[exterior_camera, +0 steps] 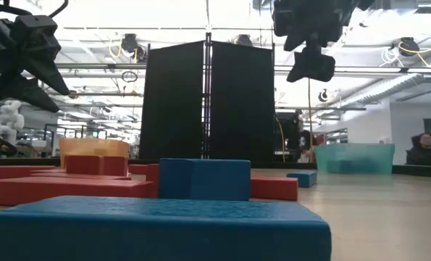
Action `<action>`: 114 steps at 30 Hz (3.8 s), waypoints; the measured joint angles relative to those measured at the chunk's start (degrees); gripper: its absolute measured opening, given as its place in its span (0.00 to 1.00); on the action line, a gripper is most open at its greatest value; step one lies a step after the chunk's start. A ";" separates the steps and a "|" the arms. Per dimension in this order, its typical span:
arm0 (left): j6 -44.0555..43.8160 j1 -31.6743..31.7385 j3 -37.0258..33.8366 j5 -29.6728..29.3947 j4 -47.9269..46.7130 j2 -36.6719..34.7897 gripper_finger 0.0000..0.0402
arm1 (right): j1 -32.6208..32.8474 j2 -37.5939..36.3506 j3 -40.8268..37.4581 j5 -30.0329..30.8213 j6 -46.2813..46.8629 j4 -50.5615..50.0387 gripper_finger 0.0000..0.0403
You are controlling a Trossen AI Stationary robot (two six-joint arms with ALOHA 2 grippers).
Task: Sort blocks
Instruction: Put the blue block into the blue bin
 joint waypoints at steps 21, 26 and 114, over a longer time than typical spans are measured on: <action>0.02 0.00 0.00 0.13 2.12 0.00 0.57 | 15.60 4.96 -0.02 10.89 4.86 -3.51 0.64; 0.00 0.00 0.00 0.12 2.83 -0.02 0.57 | 17.59 4.96 -0.02 13.79 3.33 -3.35 0.64; -2.57 0.00 0.00 0.20 0.14 0.39 0.57 | 12.77 25.94 0.17 16.92 -41.72 -0.22 0.16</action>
